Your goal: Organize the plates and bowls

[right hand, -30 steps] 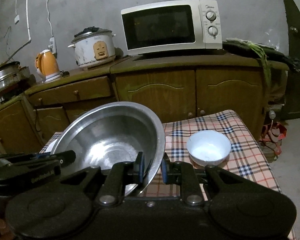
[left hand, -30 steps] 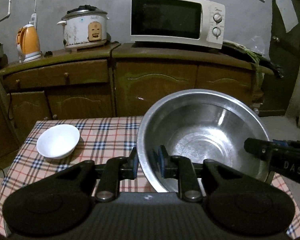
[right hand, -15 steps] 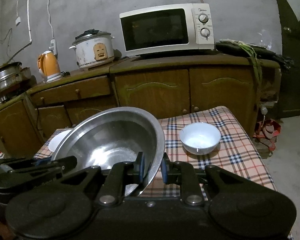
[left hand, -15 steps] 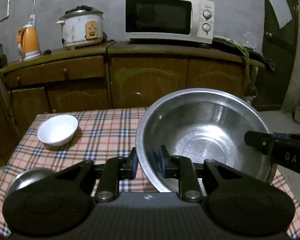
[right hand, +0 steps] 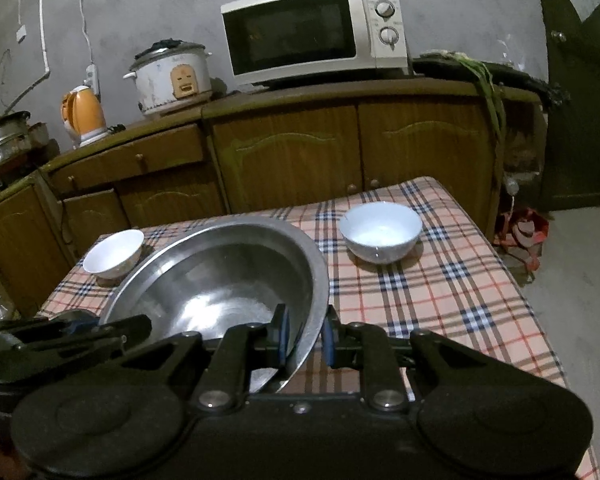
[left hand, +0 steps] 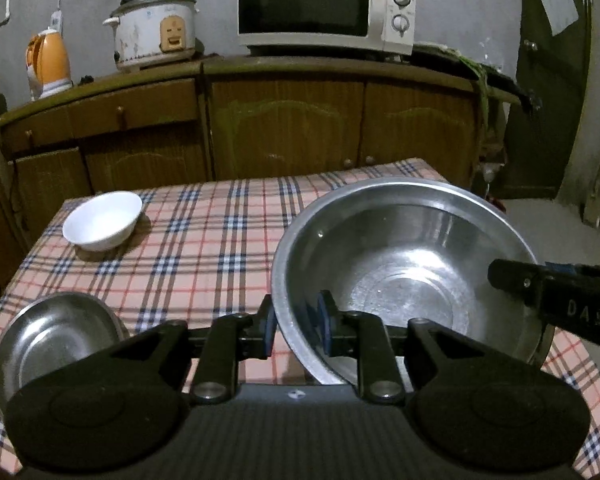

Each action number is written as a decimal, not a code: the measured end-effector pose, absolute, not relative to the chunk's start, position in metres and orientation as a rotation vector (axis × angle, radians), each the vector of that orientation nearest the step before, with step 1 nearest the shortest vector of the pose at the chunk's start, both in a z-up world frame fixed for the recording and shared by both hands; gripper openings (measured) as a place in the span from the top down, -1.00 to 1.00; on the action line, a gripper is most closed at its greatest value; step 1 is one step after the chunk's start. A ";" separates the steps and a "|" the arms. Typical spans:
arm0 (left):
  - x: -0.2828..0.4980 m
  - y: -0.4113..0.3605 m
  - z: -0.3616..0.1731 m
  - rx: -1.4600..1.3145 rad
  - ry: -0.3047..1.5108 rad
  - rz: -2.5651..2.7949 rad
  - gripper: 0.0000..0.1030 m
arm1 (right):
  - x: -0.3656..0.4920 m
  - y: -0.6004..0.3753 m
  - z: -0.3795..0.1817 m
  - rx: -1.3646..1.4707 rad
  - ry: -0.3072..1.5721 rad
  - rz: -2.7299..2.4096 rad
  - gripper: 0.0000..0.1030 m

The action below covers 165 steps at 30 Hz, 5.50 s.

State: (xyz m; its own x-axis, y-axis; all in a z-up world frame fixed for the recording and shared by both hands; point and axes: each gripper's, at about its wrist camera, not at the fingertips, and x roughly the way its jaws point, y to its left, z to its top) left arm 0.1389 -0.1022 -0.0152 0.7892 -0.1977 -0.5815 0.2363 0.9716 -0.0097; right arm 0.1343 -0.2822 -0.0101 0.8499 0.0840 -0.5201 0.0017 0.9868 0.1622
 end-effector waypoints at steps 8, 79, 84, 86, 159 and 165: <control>0.135 -0.107 -0.032 0.079 0.645 -0.238 0.56 | 0.131 -0.285 -0.031 0.166 0.582 0.026 0.56; 0.138 -0.092 -0.078 0.035 0.735 -0.198 0.02 | 0.137 -0.290 -0.084 0.203 0.627 -0.085 0.09; 0.138 -0.080 -0.057 0.032 0.716 -0.167 -0.02 | 0.140 -0.273 -0.066 0.189 0.602 -0.029 0.03; 0.138 -0.074 -0.048 0.031 0.700 -0.153 -0.05 | 0.142 -0.264 -0.060 0.188 0.591 -0.004 0.01; 0.427 0.147 -0.086 -0.103 0.789 0.086 0.55 | 0.491 0.016 -0.114 0.207 0.794 0.407 0.59; 0.403 0.130 -0.069 -0.107 0.766 0.072 0.57 | 0.469 -0.004 -0.096 0.209 0.762 0.394 0.61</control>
State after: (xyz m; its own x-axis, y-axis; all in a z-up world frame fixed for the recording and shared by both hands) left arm 0.4029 0.1296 -0.0692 0.7183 0.0258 -0.6953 -0.1035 0.9922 -0.0701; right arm 0.4690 -0.0036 -0.0964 0.6555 0.4194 -0.6280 -0.2699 0.9068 0.3238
